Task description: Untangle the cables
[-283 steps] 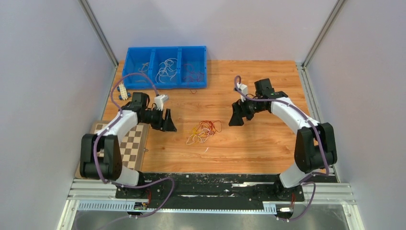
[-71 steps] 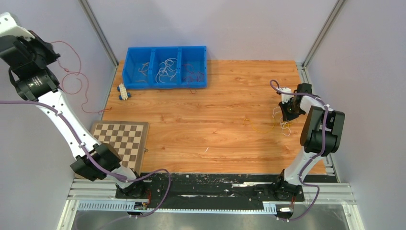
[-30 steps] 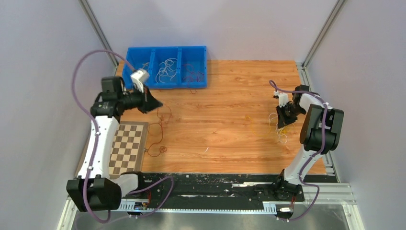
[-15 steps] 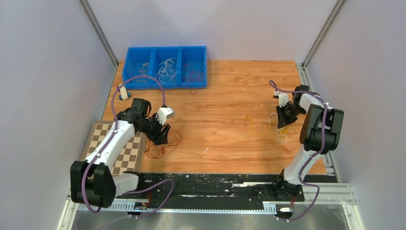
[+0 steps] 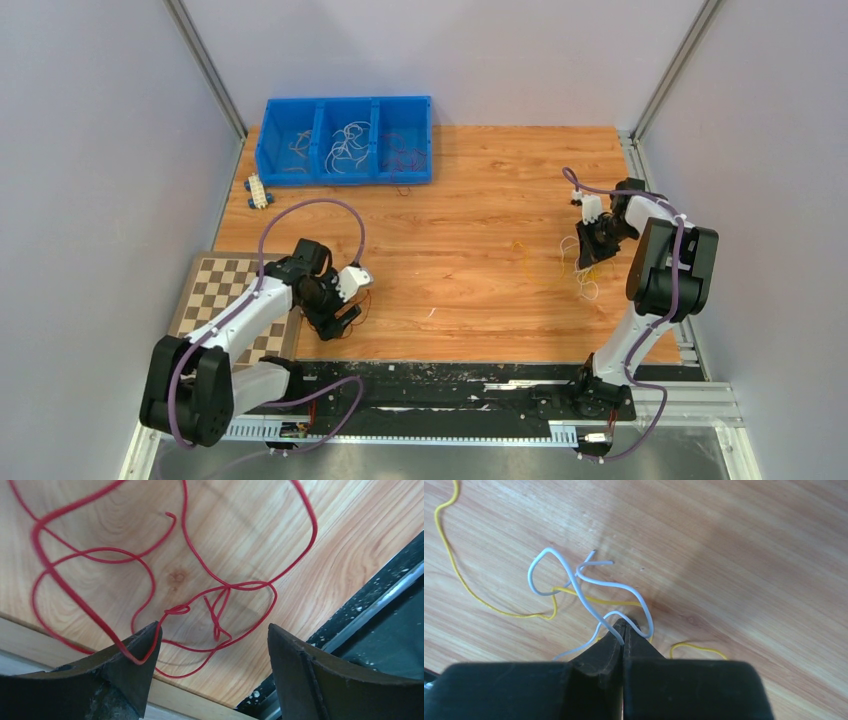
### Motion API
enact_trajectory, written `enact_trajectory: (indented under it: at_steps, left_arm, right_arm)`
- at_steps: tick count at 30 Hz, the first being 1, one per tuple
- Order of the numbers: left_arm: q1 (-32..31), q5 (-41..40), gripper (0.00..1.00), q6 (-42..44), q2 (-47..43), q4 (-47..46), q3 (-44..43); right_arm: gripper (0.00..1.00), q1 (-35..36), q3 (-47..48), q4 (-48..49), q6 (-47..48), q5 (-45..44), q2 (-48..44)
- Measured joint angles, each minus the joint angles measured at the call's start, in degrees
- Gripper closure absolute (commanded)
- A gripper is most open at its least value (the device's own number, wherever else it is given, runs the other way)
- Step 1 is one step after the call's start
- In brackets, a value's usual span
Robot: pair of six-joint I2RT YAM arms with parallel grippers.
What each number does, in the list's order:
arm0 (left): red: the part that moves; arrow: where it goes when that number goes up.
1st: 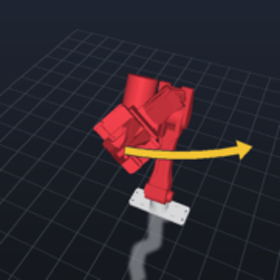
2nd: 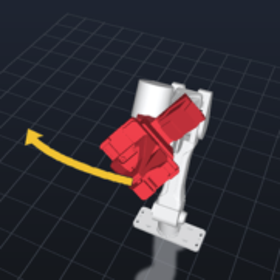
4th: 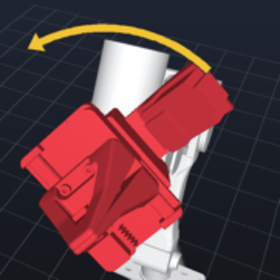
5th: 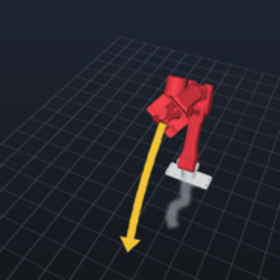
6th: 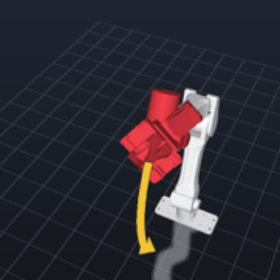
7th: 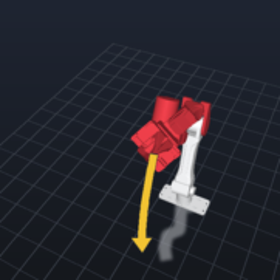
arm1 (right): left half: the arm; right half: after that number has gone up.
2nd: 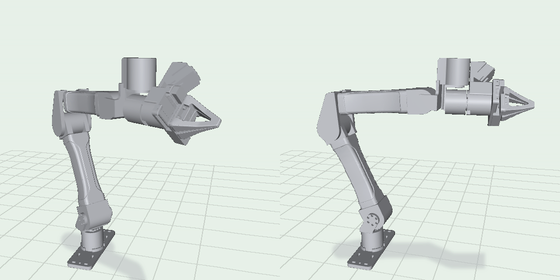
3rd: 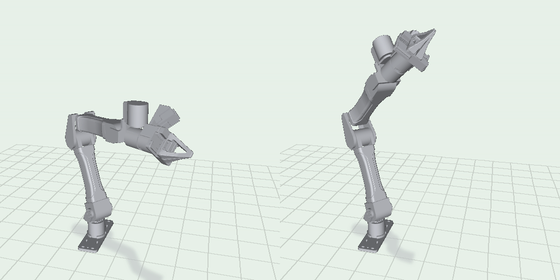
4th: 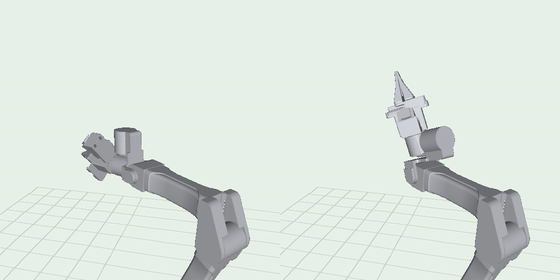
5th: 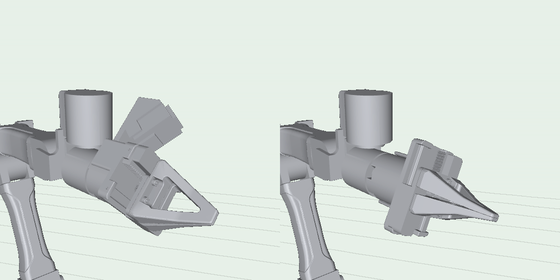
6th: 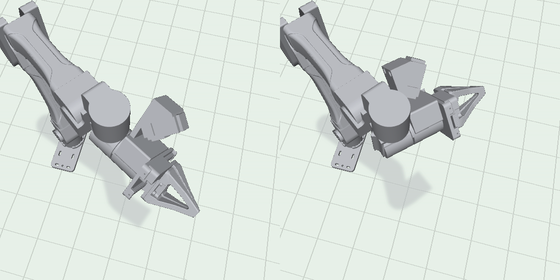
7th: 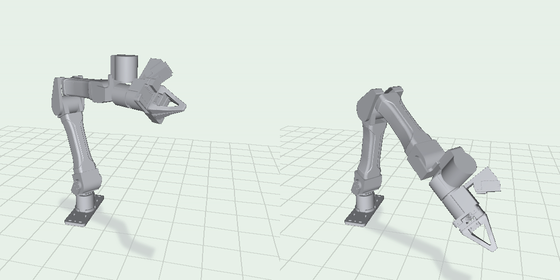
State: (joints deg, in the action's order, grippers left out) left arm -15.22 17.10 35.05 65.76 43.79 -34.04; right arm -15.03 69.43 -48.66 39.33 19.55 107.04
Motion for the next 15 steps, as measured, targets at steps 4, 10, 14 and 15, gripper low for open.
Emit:
enact_trajectory:
  at_steps: [4,10,14,15]
  left_arm:
    - [-1.66,-2.75,0.43,1.27,-0.42,-2.16,2.91]
    - [-2.08,-6.25,0.96,2.01,-0.28,-5.18,2.95]
    - [-2.19,-3.63,1.00,0.63,-0.28,-3.13,-2.08]
    - [-2.21,-2.21,1.00,-0.09,-0.37,-2.47,-4.66]
  right_arm:
    - [1.00,0.11,-0.15,-0.74,-0.48,1.20,0.13]
    - [1.00,0.09,0.07,-0.98,-0.79,1.36,0.33]
    - [1.00,0.09,0.13,-1.03,-0.94,1.36,0.35]
    - [1.00,0.09,0.13,-1.03,-0.96,1.36,0.35]
